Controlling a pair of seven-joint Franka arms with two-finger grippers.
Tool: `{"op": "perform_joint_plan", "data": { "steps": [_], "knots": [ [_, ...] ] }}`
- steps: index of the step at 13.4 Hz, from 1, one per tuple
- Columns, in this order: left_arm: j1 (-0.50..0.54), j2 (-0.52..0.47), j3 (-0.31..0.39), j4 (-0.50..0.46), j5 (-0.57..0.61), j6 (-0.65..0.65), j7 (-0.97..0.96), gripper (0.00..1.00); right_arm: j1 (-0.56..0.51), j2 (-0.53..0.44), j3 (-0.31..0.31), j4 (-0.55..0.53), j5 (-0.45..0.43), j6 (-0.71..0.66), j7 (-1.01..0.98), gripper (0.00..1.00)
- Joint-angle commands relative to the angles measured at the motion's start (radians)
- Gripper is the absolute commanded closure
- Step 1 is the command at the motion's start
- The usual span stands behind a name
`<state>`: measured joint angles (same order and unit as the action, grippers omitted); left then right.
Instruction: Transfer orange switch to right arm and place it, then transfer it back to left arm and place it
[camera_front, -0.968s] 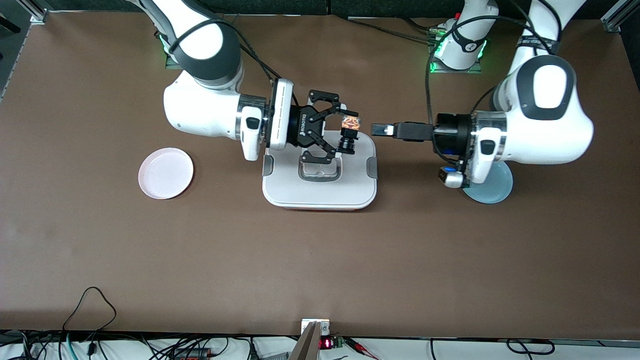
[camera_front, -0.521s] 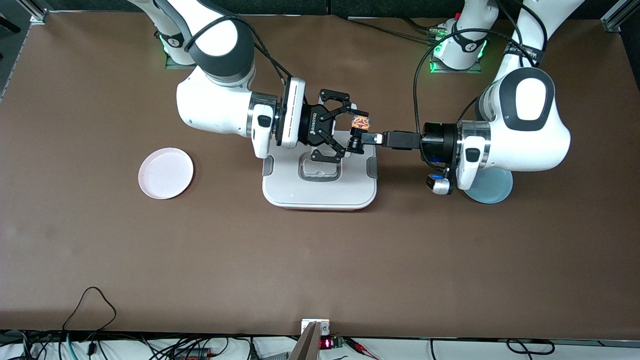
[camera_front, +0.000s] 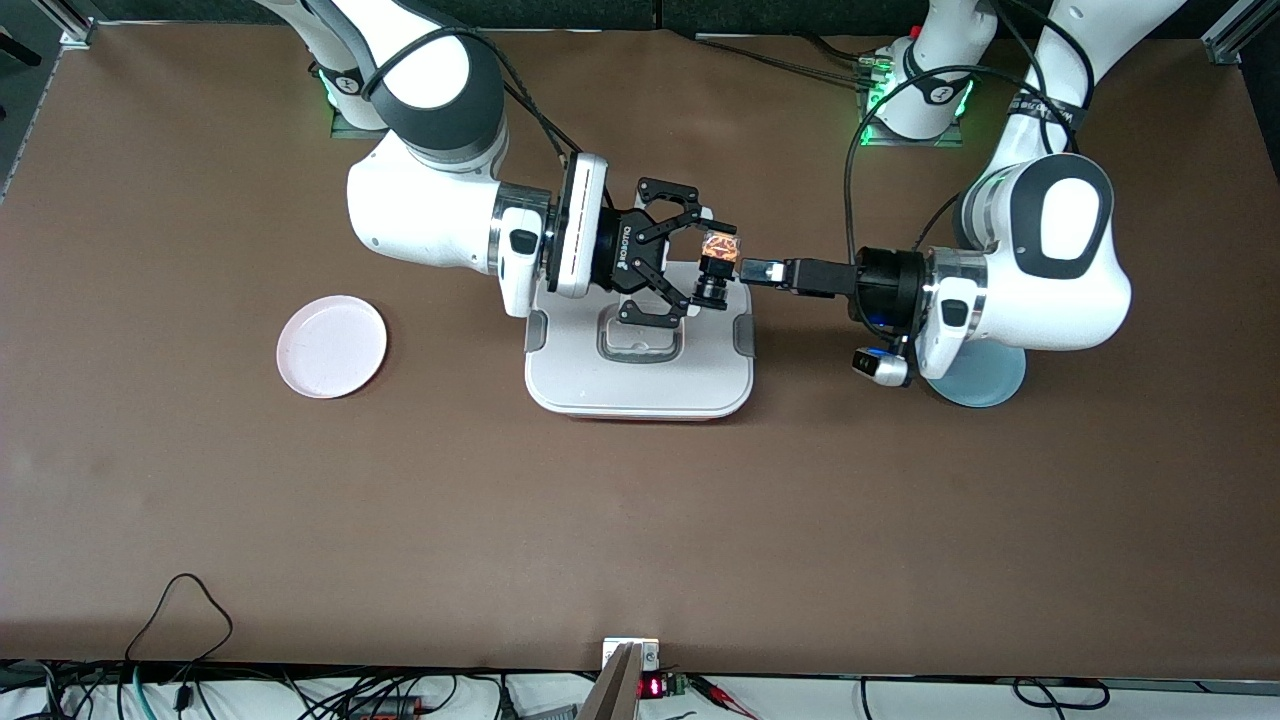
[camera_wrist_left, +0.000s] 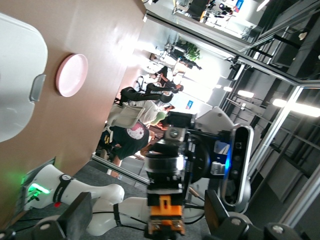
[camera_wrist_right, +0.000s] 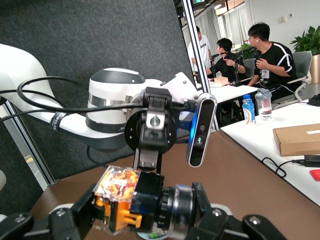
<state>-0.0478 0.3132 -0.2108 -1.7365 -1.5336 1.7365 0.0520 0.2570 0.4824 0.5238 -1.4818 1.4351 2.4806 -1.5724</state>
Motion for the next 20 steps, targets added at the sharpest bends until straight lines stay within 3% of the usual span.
{"op": "perform_joint_plan", "data": {
  "steps": [1, 5, 10, 17, 20],
  "knots": [
    [0.006, -0.042, -0.004, -0.044, -0.065, -0.002, 0.016, 0.03, 0.01, 0.015, 0.004, 0.028, 0.024, 0.018, 0.0, 0.76],
    [-0.006, -0.057, -0.005, -0.06, -0.074, 0.02, 0.016, 0.1, 0.01, 0.015, 0.002, 0.028, 0.024, 0.018, -0.002, 0.76],
    [-0.004, -0.063, -0.07, -0.061, -0.074, 0.092, 0.017, 0.17, 0.008, 0.016, 0.002, 0.028, 0.024, 0.02, -0.008, 0.76],
    [0.028, -0.059, -0.068, -0.064, -0.069, 0.023, 0.029, 0.27, 0.007, 0.016, 0.002, 0.026, 0.024, 0.02, -0.012, 0.76],
    [0.031, -0.06, -0.068, -0.064, -0.068, 0.02, 0.029, 0.42, 0.007, 0.015, 0.002, 0.028, 0.024, 0.02, -0.006, 0.76]
  ]
}}
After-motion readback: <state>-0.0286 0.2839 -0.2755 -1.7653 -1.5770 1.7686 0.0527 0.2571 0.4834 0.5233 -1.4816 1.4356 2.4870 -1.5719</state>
